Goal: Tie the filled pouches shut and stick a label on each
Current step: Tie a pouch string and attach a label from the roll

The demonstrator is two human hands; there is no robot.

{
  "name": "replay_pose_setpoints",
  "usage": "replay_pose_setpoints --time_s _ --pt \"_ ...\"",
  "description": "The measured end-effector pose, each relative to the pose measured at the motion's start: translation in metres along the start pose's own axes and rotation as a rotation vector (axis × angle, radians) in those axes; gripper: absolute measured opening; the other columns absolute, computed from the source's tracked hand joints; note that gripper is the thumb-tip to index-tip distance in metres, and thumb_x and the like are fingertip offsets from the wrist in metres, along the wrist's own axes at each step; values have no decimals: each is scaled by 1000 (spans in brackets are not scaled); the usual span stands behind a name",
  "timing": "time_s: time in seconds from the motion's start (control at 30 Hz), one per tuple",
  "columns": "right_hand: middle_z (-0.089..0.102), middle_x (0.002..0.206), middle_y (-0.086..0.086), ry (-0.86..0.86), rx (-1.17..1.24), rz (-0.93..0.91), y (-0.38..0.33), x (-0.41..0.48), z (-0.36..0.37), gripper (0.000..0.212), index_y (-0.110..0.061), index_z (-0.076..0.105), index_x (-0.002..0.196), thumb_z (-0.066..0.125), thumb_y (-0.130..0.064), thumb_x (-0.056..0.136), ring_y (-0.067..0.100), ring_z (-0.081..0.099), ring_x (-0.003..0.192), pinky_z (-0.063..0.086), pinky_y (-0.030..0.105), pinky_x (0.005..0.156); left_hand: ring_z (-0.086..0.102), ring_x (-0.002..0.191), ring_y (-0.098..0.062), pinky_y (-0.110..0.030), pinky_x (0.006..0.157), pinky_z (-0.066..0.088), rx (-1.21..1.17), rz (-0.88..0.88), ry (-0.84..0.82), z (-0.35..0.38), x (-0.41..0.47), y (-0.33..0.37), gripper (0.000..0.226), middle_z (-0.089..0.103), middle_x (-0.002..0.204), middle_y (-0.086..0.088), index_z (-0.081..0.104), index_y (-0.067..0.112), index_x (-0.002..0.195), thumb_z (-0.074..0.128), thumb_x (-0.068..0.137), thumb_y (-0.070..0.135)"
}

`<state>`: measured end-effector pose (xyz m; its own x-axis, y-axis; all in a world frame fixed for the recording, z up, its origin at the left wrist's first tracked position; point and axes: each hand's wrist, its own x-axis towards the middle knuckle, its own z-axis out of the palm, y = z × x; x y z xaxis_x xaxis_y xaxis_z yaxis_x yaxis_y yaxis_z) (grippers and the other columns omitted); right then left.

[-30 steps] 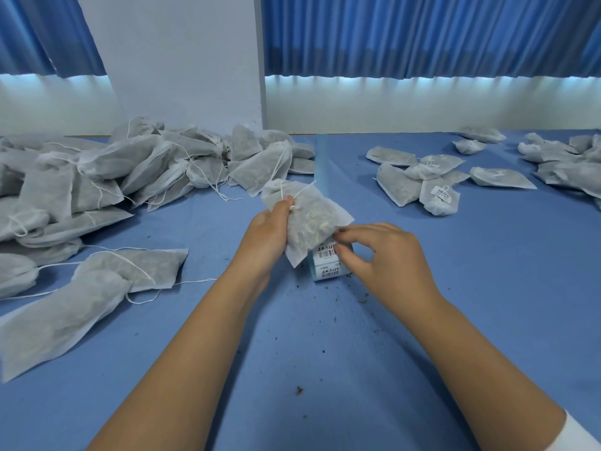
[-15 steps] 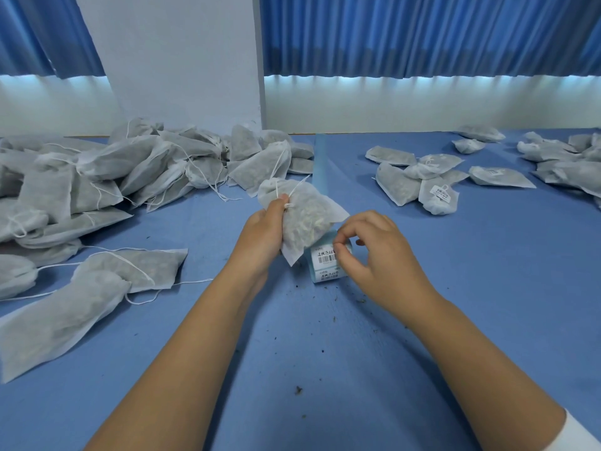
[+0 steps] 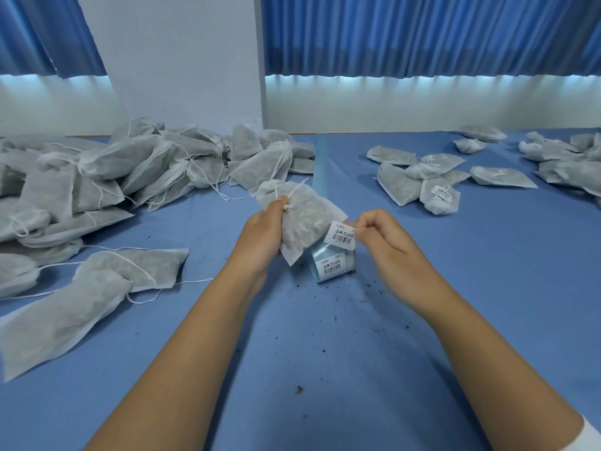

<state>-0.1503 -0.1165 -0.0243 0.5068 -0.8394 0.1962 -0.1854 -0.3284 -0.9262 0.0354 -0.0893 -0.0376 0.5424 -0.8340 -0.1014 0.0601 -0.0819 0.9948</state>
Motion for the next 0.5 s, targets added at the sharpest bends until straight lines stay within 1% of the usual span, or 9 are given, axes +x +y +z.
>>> replay_pose_setpoints --time_s 0.03,0.07,0.13,0.17,0.23,0.3,0.33,0.43,0.5 --pt "69 93 -30 45 53 18 0 1 0 16 -19 49 85 43 -14 100 -18 55 83 38 2 69 67 58 1 -18 52 47 -4 5 -6 0 -1 0 38 74 69 11 71 21 87 46 99 47" --pt "70 96 -26 107 108 32 1 3 -1 17 -20 50 83 44 -14 98 -15 57 87 39 4 76 67 59 1 -19 53 46 -12 17 -11 0 -2 1 37 74 70 11 71 21 87 47 99 46" --pt "72 98 -16 254 253 63 3 7 -4 18 -22 54 81 48 -14 95 -1 62 96 45 19 92 69 65 1 -17 53 47 -50 66 -17 -1 -4 2 34 75 74 11 71 21 88 48 100 43" --pt "73 95 -13 316 339 78 2 9 -6 17 -21 55 79 50 -14 94 5 64 94 49 27 94 70 68 0 -15 53 48 -73 99 -24 -2 -6 3 32 76 77 10 70 21 90 49 100 42" --pt "71 83 -12 384 452 71 3 11 -11 16 -19 58 78 55 -13 93 3 63 82 54 32 89 71 69 -1 -12 52 47 -109 164 -29 -2 -9 6 28 76 78 11 69 21 92 51 101 40" --pt "68 74 -16 395 471 39 5 12 -13 16 -19 60 78 59 -11 92 -1 62 76 54 28 84 64 57 3 -10 45 42 -121 226 -12 -3 -13 9 25 71 68 15 66 21 87 53 101 38" --pt "68 73 -18 385 465 18 6 12 -12 16 -20 61 79 60 -10 91 -3 62 75 53 26 82 62 54 4 -9 45 41 -129 248 -9 -4 -15 11 24 69 66 16 65 21 86 54 101 36" --pt "68 82 -16 320 452 -66 6 11 -10 15 -22 60 88 65 -8 89 -1 63 81 53 29 84 70 74 -3 -14 56 48 -158 259 -51 -6 -17 15 20 74 81 11 67 20 98 55 101 35" --pt "69 98 -9 271 450 -113 6 9 -8 28 -28 59 103 71 -13 82 4 66 95 53 35 92 72 80 -5 -16 61 50 -141 265 -100 -7 -20 16 16 75 86 11 66 22 103 55 101 34"
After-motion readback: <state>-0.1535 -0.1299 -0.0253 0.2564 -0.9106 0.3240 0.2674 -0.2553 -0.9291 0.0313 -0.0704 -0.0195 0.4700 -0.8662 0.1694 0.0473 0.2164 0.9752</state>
